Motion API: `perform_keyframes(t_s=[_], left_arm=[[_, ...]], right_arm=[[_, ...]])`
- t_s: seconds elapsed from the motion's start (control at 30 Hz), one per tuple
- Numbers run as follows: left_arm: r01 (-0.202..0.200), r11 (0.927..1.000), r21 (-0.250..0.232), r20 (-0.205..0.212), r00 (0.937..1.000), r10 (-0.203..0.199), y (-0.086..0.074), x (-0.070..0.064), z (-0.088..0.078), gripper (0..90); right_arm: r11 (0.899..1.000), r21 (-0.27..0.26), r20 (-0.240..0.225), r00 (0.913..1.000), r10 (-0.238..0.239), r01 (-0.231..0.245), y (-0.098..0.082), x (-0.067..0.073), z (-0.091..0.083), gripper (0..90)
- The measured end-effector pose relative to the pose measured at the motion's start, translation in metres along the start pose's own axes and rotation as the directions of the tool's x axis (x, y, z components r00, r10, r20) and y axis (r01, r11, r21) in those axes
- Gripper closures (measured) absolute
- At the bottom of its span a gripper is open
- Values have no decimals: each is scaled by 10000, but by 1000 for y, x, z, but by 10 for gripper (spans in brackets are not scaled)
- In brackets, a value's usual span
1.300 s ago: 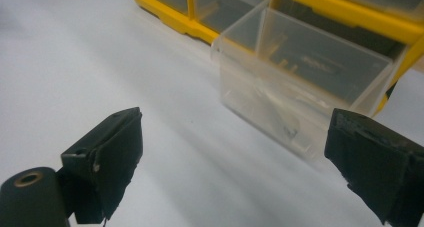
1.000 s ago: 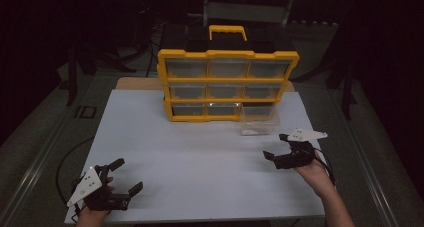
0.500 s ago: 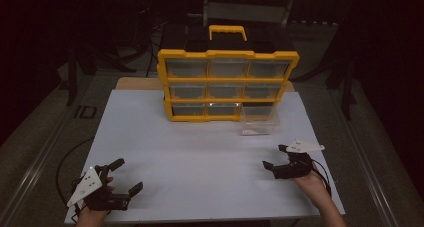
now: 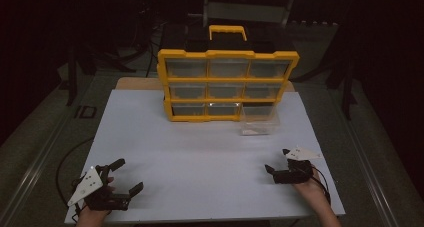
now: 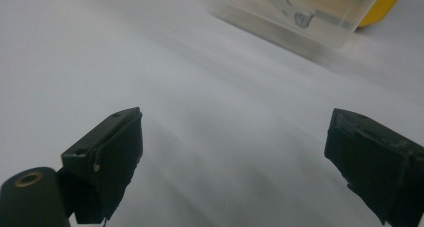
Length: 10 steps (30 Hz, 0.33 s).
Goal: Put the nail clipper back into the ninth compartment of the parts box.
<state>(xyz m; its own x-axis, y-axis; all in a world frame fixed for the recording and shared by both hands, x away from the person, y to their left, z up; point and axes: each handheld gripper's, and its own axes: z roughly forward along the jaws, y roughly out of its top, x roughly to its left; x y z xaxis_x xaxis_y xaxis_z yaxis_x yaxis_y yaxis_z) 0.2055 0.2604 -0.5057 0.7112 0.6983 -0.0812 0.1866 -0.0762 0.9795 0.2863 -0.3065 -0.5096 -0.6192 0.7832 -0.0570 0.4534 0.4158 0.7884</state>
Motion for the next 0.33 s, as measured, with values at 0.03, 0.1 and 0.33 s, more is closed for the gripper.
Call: perform_keyframes(t_s=[0.03,0.1,0.33], left_arm=[[0,10000,2,3,10000,0,0,0,0,0],[-9,10000,13,8,10000,9,0,0,0,0],[26,10000,-5,-17,10000,-26,0,0,0,0]], right_arm=[[10000,41,95,9999,-40,39,0,0,0,87],[10000,43,132,9999,-41,40,0,0,0,87],[9999,122,227,9997,-27,24,-2,0,1,87]])
